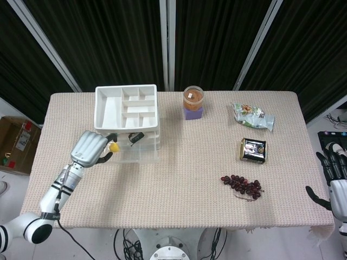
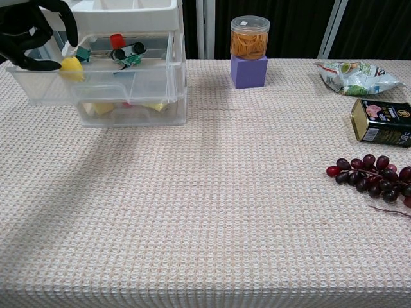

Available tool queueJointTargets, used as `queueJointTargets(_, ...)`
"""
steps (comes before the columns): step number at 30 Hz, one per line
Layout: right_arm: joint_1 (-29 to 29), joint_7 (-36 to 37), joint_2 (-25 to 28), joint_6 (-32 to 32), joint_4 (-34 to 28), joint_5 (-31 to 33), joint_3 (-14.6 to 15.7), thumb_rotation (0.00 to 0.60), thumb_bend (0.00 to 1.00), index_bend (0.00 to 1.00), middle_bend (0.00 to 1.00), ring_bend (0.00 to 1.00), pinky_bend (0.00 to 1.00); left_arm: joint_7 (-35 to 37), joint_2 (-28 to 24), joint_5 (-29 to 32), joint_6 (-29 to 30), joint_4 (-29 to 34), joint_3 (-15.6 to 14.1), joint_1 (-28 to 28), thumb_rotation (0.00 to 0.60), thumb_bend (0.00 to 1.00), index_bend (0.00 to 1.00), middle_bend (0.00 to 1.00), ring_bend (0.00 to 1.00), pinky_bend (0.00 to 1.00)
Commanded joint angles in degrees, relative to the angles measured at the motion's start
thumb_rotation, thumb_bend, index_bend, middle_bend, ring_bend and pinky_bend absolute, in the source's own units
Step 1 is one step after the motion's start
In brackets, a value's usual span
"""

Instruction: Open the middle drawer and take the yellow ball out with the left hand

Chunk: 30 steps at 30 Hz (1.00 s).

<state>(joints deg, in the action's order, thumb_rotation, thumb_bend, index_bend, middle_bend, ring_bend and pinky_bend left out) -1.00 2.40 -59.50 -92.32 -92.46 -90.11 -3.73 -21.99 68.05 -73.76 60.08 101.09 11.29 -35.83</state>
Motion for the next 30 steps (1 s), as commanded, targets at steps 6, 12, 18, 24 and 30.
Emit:
queueJointTargets(6,0.22,0.64,-0.3,-0.06,0.6,0.19,0.02,0.6,0.17,0.0,0.0,0.0,0.0,-5.62,-2.34,4.14,-4.36,1.59,-0.41,-3.39,0.6,0.24,0.38,0.82,0.94,1.0)
queueJointTargets(12,0.37,1.46,-0.47,-0.01,1.32,0.44,-0.02,0.6,0.18,0.0,0.0,0.0,0.0,-7.62,-3.35,7.29,-6.97,2.09,-0.7,-5.53,0.6,0.24,0.38,0.82,0.94,1.0)
queueJointTargets(18,0.28,1.98,-0.63,0.24,1.85,0.54,-0.1,0.6,0.18,0.0,0.0,0.0,0.0,-9.45,-3.38,9.34,-7.89,1.67,-1.34,-7.12,0.6,0.24,0.39,0.82,0.94,1.0)
queueJointTargets(24,0.21,2.45,-0.74,0.5,2.25,0.66,-0.14,0.6,0.18,0.0,0.0,0.0,0.0,-12.05,-2.74,10.21,-7.74,0.75,-2.47,-8.34,0.6,0.23,0.42,0.82,0.94,1.0)
queueJointTargets(30,0.39,2.97,-0.83,0.41,2.64,0.77,-0.12,0.6,0.18,0.0,0.0,0.0,0.0,-13.27,-2.3,10.16,-7.41,-0.03,-3.52,-8.99,0.6,0.29,0.49,0.82,0.94,1.0)
